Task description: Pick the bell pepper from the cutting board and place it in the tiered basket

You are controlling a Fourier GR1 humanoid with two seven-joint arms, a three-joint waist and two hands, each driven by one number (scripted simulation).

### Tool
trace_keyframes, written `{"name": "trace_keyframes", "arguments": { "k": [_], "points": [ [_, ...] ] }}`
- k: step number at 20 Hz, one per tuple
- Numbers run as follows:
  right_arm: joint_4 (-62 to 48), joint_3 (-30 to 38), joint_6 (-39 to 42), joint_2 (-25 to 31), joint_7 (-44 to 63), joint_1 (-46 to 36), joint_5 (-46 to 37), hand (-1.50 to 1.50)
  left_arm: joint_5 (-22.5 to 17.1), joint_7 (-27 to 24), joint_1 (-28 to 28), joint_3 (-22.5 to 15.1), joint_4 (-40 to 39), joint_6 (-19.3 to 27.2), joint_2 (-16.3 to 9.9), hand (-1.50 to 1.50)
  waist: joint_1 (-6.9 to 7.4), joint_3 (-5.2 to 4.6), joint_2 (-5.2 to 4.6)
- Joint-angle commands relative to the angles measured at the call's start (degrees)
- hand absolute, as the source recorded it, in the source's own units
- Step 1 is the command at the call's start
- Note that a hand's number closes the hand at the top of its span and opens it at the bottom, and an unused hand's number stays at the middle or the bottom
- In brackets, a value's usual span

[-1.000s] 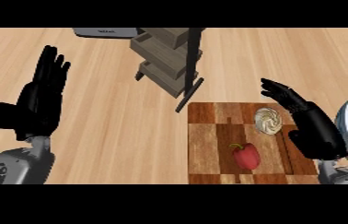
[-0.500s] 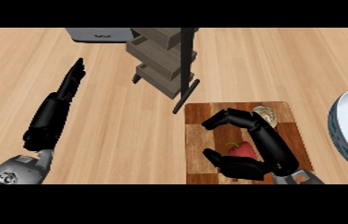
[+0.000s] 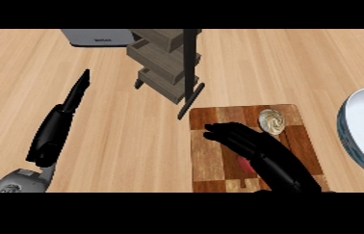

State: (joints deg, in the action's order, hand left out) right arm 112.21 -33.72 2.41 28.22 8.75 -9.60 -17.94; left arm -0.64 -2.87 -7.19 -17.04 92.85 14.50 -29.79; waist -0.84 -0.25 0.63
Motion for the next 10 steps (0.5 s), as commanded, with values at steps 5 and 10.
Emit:
{"name": "trace_keyframes", "arguments": {
  "k": [5,10],
  "points": [
    [13.75,-4.32,13.95,15.05,24.24,-2.81,-15.27,-1.5,-0.04,0.0,2.37,1.39,0.77,-0.23,-1.45,0.0,-1.27,-0.21,0.91],
    [24.46,-9.2,23.86,13.0,44.21,-3.51,-19.35,-1.5,0.89,-1.26,3.83,0.34,1.55,0.15,0.05,0.0,-0.2,-0.07,0.26]
  ]
}}
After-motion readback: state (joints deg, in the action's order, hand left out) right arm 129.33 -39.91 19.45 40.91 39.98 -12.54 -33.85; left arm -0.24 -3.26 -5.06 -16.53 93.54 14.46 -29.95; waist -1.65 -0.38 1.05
